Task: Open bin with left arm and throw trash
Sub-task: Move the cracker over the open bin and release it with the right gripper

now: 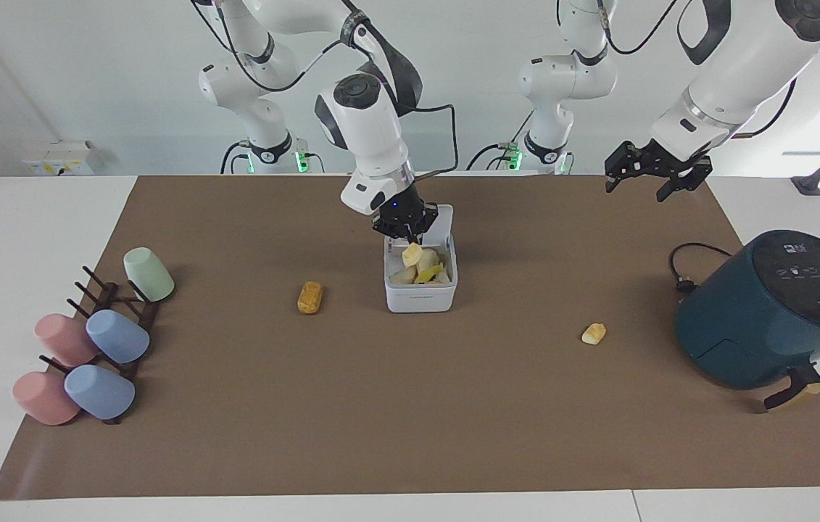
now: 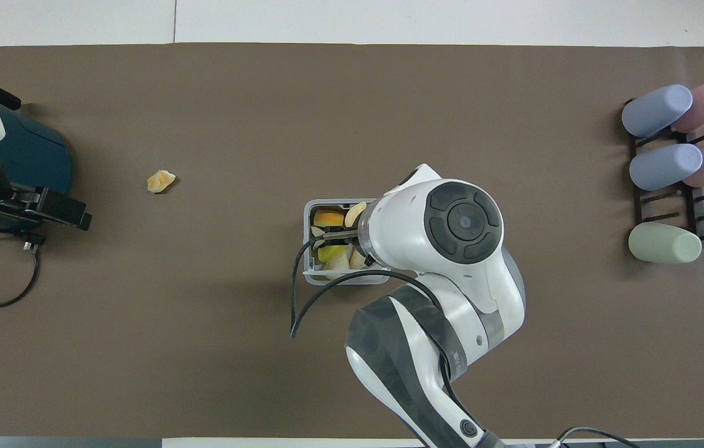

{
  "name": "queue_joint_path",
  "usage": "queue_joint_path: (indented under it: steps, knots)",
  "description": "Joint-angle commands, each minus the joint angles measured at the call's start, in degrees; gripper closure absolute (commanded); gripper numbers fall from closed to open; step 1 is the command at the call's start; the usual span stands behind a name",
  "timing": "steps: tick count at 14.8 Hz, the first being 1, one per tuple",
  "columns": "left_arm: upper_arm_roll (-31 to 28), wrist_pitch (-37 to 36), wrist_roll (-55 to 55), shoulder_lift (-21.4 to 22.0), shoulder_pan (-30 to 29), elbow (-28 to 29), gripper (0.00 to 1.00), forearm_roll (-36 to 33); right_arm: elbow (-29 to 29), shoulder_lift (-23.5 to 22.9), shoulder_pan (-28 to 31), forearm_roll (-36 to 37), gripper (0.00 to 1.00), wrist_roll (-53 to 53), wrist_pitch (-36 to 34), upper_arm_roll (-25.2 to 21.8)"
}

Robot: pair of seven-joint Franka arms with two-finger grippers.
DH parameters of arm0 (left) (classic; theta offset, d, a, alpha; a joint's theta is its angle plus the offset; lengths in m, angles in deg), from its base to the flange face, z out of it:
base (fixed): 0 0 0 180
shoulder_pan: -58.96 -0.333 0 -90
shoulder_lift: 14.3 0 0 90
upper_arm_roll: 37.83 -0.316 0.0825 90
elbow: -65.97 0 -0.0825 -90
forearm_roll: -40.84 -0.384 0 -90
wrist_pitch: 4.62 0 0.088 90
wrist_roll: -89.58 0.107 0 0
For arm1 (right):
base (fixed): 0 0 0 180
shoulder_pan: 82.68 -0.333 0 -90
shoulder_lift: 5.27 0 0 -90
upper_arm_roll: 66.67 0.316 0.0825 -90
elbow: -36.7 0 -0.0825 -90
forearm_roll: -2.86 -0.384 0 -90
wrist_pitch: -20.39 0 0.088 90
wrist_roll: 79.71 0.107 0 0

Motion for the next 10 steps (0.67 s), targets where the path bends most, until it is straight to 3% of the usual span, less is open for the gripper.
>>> queue_joint_path:
  steps: [1, 3, 4, 5, 6, 8, 10]
  knots:
    - [0.56, 0.33, 0.61, 1.1, -0.4, 0.83, 0.0, -1.21, 1.59, 0.17, -0.11, -3.55, 1.0, -1.6, 2.23, 0.03]
    - [0.56, 3.57, 0.44, 1.37, -0.23, 2.5, 0.0, -1.21, 1.68, 0.16, -0.29, -3.82, 1.0, -1.69, 2.6, 0.03]
    - [0.64, 5.85, 0.17, 1.02, -0.05, 3.55, 0.0, -1.21, 1.68, 0.16, -0.37, -3.83, 0.9, -1.69, 2.69, 0.03]
    - [0.65, 8.74, 0.17, 0.67, 0.04, 5.21, 0.0, -1.13, 1.68, 0.16, -0.37, -3.65, 0.29, -1.69, 2.77, -0.06]
    - [0.65, 12.86, 0.17, 0.49, -0.05, 7.93, 0.0, -1.21, 1.42, 0.16, -0.37, -3.65, 0.08, -1.51, 2.86, -0.06]
    - [0.65, 20.16, 0.43, -0.47, 0.04, 12.33, 0.0, -1.21, 1.15, 0.08, -0.37, -3.65, 0.03, -1.25, 2.69, -0.15]
    - [0.65, 25.53, 1.31, -4.77, 0.21, 13.31, 0.0, -1.3, 1.07, 0.34, -0.03, -3.65, 0.0, -0.99, 2.43, -0.15]
